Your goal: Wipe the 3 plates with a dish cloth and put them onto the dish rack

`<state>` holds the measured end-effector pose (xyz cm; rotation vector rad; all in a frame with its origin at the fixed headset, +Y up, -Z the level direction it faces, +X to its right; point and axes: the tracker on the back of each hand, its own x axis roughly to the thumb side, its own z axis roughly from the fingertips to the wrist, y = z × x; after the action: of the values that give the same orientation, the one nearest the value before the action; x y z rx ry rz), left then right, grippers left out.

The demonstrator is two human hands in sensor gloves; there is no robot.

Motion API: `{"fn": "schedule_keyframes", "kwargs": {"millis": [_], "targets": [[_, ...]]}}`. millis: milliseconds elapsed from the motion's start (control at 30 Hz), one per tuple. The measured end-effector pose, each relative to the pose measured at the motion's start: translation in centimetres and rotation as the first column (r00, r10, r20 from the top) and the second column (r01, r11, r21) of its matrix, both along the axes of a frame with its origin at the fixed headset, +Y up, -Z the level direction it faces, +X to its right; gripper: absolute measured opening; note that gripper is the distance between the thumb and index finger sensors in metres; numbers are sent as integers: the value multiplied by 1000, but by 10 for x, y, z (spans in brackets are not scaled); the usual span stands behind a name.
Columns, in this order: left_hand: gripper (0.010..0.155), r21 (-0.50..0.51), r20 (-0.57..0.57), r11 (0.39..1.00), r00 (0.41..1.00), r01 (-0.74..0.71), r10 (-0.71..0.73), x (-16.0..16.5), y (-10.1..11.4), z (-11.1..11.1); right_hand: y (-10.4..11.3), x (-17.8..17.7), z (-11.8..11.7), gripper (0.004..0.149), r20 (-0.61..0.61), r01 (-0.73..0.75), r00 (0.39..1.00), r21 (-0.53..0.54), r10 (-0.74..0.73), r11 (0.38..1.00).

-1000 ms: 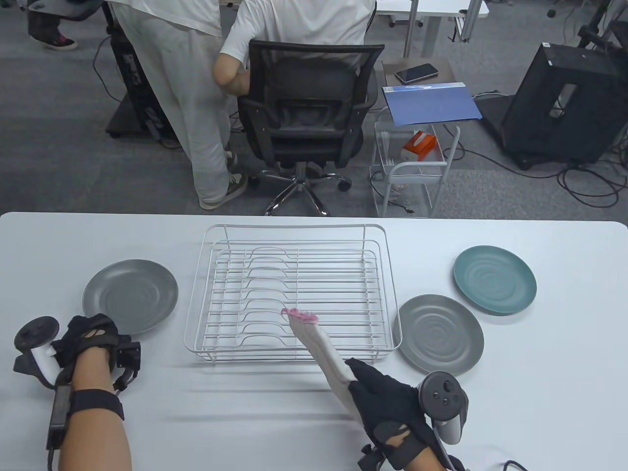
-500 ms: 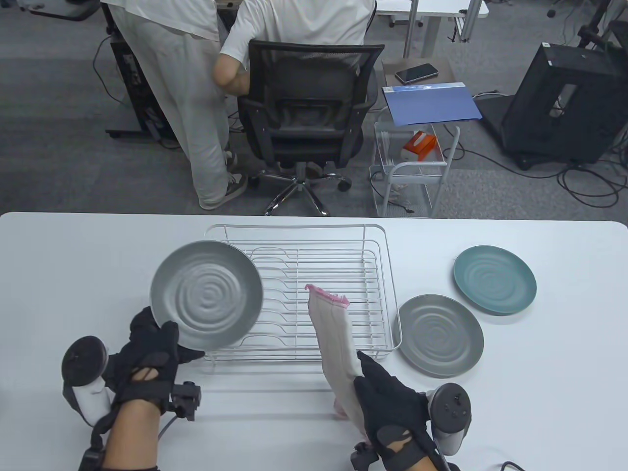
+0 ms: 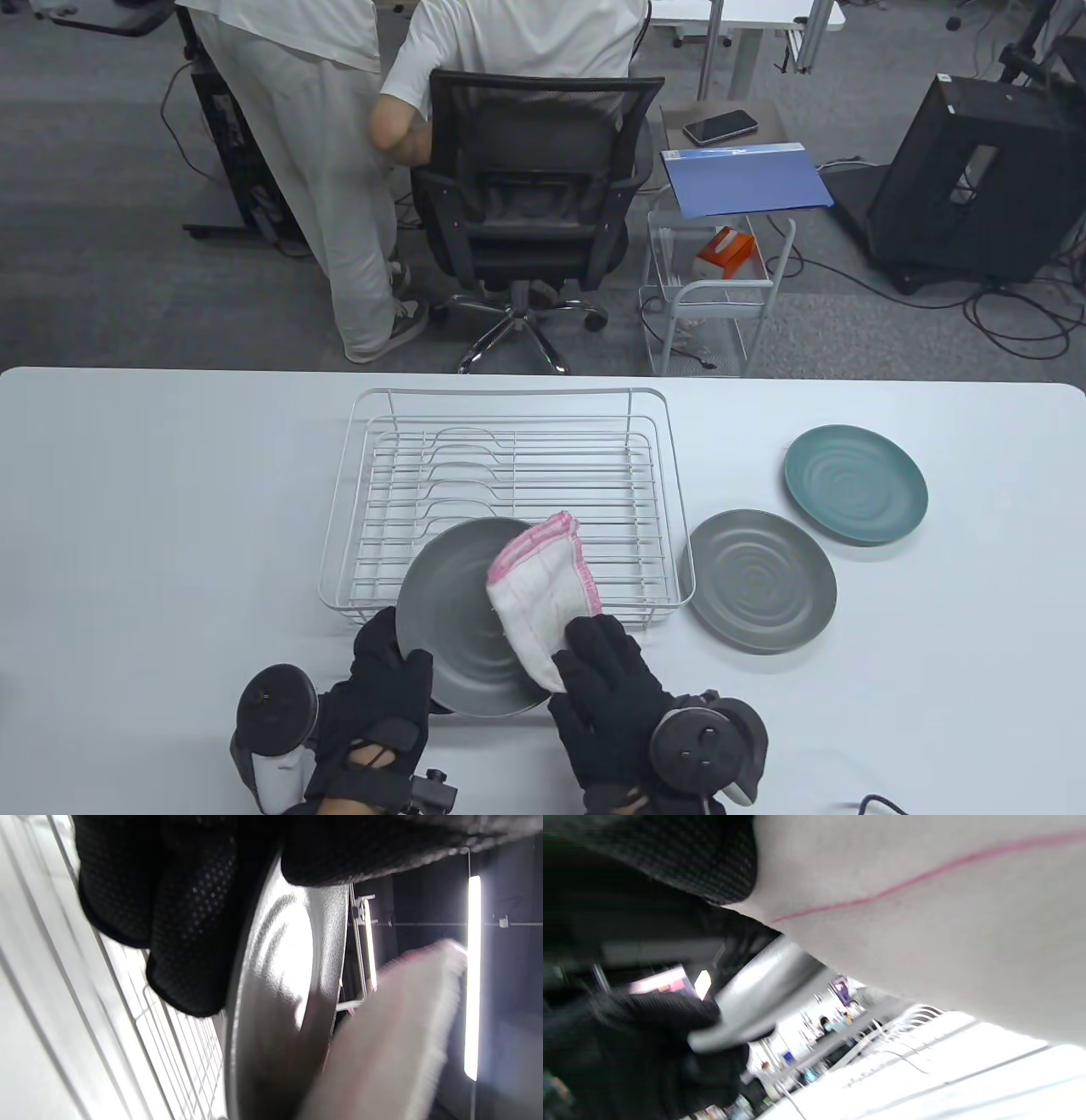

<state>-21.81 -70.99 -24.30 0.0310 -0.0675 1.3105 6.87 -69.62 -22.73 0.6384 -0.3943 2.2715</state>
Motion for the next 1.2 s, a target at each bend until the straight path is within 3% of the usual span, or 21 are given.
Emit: {"fn": "schedule_keyframes", "kwargs": {"millis": [100,167,300,533,667,767,1000,1200], "targets": [[62,17,50,1000,999,-21,20,4,0,1,-6,-16,0,53,10,-154,988,-43,154,987],[62,56,116,998,993,29,-36,10,1,-1,-7,-23,0,53,31,-210,977,-78,213,975],[64,41,204,998,977,53,-60,22,-2,1,-10,-28,-1,53,54,-286,952,-195,302,938],[70,48,319,994,942,98,-108,40,-2,1,-9,-11,-19,52,142,-150,971,-253,190,956],[73,68,374,991,918,119,-136,53,-2,2,-9,4,-27,51,184,53,983,-217,-13,975],[73,95,414,983,892,154,-180,63,-1,1,-2,7,-28,51,190,108,979,-194,-71,975],[76,19,498,996,863,91,-88,73,-13,1,5,0,-28,52,1,236,971,-124,-238,964],[77,8,521,995,849,95,-85,75,-13,2,3,3,-32,52,-88,259,957,-177,-278,949]]}}
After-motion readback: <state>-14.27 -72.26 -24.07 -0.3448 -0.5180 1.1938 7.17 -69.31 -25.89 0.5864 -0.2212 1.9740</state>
